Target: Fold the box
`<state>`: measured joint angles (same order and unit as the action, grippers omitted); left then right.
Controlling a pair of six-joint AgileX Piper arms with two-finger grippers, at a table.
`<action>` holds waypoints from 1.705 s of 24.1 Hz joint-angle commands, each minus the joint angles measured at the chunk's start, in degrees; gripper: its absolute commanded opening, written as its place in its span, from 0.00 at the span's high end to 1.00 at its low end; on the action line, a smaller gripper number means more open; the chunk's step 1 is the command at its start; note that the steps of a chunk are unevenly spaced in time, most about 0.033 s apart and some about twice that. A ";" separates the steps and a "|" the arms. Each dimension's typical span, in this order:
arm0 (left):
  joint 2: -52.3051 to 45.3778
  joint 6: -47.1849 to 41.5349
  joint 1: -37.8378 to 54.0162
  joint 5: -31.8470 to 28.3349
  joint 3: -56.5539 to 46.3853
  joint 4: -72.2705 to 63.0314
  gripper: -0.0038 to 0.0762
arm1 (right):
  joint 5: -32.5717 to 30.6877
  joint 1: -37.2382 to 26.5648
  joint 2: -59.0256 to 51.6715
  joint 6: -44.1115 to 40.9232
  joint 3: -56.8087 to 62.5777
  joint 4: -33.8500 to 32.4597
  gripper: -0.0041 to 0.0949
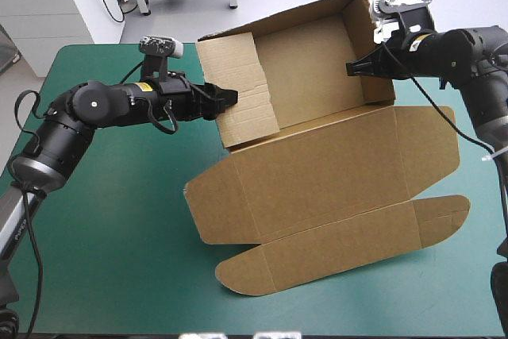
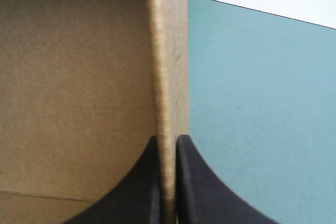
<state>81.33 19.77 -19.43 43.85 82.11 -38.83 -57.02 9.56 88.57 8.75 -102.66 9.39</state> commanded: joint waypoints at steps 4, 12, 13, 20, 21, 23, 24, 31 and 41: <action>4.75 -18.67 -3.47 3.58 12.23 15.05 0.36 | 5.27 0.14 -2.02 -3.40 -1.58 1.94 0.98; 12.50 -21.71 -3.47 11.29 21.93 16.88 0.37 | 5.05 0.14 1.16 -4.33 -1.58 5.47 0.98; 13.12 -23.10 -3.47 12.35 22.82 18.50 0.37 | 5.29 0.14 1.28 -4.33 -1.58 5.59 0.98; 16.65 -27.13 -3.47 16.88 27.13 24.53 0.46 | 5.40 0.14 3.49 -4.33 -1.58 6.62 0.98; 17.07 -27.99 -3.47 16.32 27.42 24.38 0.50 | 5.40 0.14 3.64 -4.33 -1.58 6.92 0.98; 17.85 -28.10 -3.47 15.91 27.73 23.19 0.59 | 5.12 0.14 4.41 -4.33 -1.58 6.92 0.98; 18.37 -28.10 -3.47 15.78 27.86 22.41 0.65 | 4.98 0.14 4.55 -4.33 -1.58 6.92 0.98; 22.64 -23.84 -3.47 15.50 28.09 16.06 0.96 | -0.67 0.14 8.15 -1.69 -1.58 5.20 0.98; 32.88 -24.84 -3.86 30.03 39.65 23.29 0.96 | -10.53 0.14 16.40 -0.88 -1.58 4.49 0.98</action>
<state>117.46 -7.22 -22.10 71.87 117.94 -11.32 -65.72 9.46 106.74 5.46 -102.72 11.66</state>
